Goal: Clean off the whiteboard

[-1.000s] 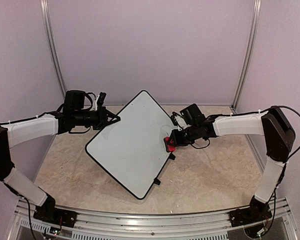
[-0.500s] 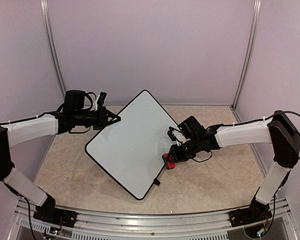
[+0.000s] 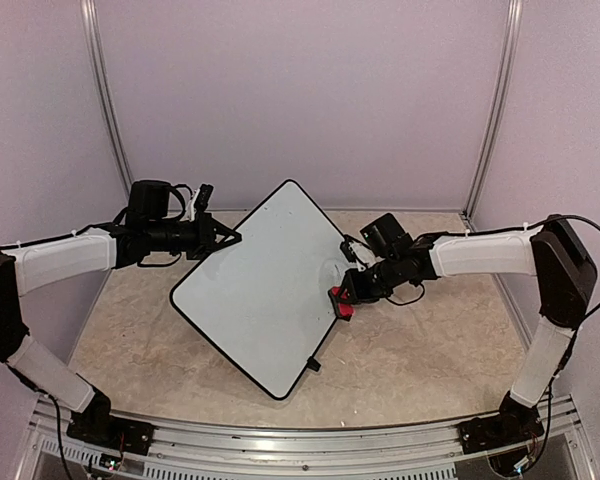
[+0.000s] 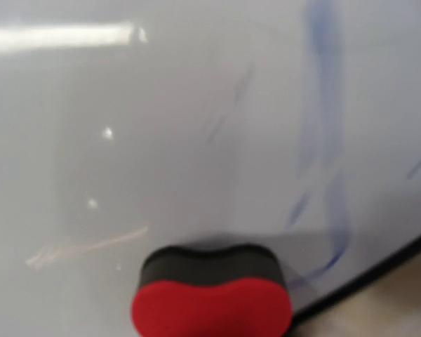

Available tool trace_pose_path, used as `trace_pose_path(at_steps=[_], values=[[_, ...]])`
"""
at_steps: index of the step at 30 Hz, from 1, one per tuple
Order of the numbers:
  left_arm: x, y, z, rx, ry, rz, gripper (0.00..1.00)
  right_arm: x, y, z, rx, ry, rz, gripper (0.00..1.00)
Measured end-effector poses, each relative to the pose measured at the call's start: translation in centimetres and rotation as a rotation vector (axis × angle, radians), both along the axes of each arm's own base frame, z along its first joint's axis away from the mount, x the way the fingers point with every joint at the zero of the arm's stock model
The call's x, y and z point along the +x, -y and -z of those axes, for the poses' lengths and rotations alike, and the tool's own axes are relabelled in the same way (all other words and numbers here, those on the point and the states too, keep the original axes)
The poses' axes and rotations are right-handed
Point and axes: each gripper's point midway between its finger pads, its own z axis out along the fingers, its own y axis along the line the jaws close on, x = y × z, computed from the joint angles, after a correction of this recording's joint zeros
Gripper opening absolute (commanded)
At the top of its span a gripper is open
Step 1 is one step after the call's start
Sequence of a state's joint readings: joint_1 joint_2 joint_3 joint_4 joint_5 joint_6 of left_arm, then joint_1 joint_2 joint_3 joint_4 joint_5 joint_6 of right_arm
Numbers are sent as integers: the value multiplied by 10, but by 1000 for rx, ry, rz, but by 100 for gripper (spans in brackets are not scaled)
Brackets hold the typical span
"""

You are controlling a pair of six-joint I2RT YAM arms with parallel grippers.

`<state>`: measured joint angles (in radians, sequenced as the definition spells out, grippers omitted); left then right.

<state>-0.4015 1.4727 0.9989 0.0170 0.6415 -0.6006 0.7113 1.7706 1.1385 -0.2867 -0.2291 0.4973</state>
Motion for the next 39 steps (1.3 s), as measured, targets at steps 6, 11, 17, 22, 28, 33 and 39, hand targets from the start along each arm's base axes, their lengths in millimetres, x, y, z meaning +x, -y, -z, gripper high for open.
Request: trace_pose_path(at_steps=[6,11,17,22,28,33,39], values=[[2,-1,1,4,-3,-13,0,37,1,-10,34,32,19,19],[3,-3,2,6,-11,-28,0,43,-1,-9,44,28,8,19],[2,-2,2,4,-12,-22,0,36,3,-6,35,47,-21,19],[0,0,0,-1,-4,-2,0,12,10,3,-45,49,-89,19],[-1,1,-1,-2,1,5,0,-8,13,11,-151,55,-174,19],[-1,1,-1,-3,4,9,0,-7,3,2,-195,86,-210,19],[0,0,0,2,2,-1,0,2,-7,-6,-235,121,-213,19]])
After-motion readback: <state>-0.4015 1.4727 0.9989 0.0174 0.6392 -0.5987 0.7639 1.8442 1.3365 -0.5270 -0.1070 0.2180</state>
